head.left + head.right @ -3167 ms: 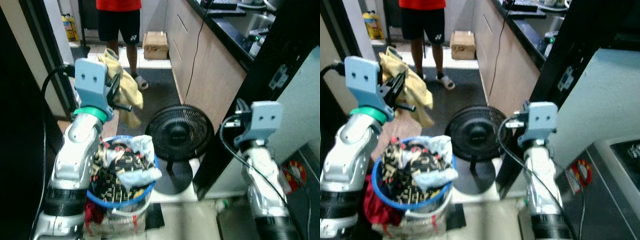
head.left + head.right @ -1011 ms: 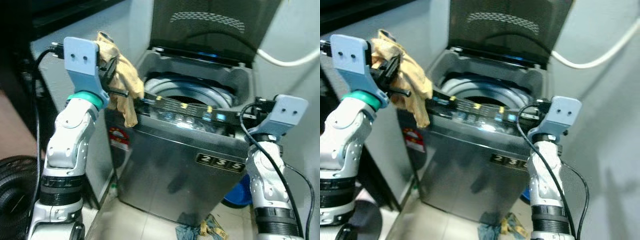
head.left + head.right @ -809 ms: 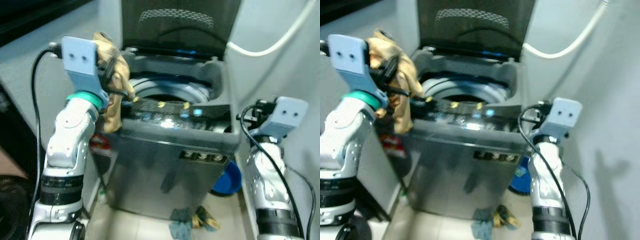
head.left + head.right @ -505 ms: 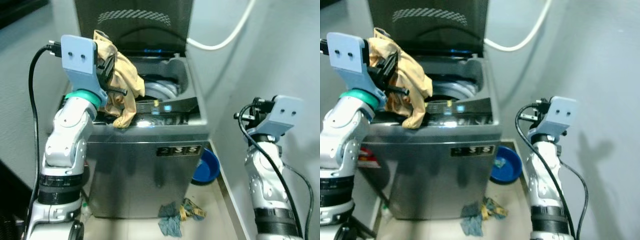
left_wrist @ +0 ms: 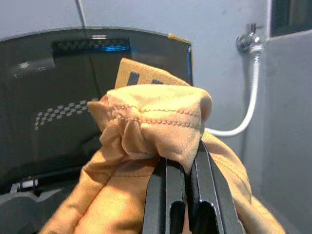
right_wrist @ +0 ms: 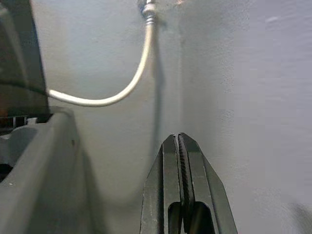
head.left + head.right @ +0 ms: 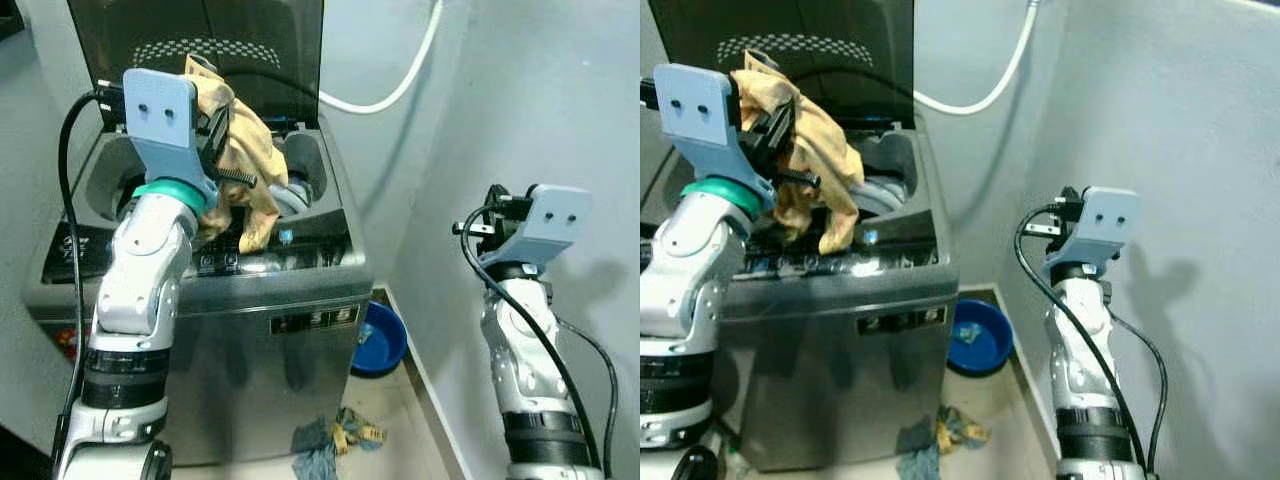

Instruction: Clothes washing

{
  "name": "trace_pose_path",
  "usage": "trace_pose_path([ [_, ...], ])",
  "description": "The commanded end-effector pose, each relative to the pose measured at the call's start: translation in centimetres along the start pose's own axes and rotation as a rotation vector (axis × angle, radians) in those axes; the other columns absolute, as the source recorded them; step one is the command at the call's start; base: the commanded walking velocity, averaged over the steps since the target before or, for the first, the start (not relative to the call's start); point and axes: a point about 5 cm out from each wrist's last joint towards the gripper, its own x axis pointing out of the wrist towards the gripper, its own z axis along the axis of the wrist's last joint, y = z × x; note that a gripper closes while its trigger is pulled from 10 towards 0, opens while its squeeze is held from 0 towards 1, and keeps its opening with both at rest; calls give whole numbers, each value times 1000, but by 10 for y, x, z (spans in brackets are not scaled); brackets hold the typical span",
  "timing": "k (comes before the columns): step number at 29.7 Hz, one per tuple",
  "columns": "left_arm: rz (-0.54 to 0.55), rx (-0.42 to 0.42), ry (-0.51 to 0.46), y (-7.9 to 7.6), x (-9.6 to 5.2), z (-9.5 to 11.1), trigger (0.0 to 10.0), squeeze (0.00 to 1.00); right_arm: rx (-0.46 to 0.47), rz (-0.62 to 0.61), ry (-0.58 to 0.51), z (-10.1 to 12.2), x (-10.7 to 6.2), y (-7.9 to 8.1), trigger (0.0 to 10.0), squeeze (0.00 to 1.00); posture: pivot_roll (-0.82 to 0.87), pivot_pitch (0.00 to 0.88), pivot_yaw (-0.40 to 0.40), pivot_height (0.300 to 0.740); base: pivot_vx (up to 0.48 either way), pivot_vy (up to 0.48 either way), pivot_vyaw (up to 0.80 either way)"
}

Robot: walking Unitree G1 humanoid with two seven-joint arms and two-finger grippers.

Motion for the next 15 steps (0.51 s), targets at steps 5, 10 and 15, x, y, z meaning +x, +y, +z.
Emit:
trace_pose_path([
  [5, 11, 29, -15, 2, -1, 2, 10000, 0, 14, 46, 0, -2, -2, 8, 10000, 0, 92, 0, 25, 740, 262, 0, 0],
  [10, -6, 33, -24, -3, -2, 1, 10000, 0, 10, 50, 7, -4, -4, 9, 10000, 0, 90, 0, 26, 740, 0, 0, 0],
  [15, -7, 25, -27, -4, -1, 2, 10000, 0, 11, 51, 9, -4, -4, 9, 10000, 0, 93, 0, 27, 740, 0, 0, 0],
])
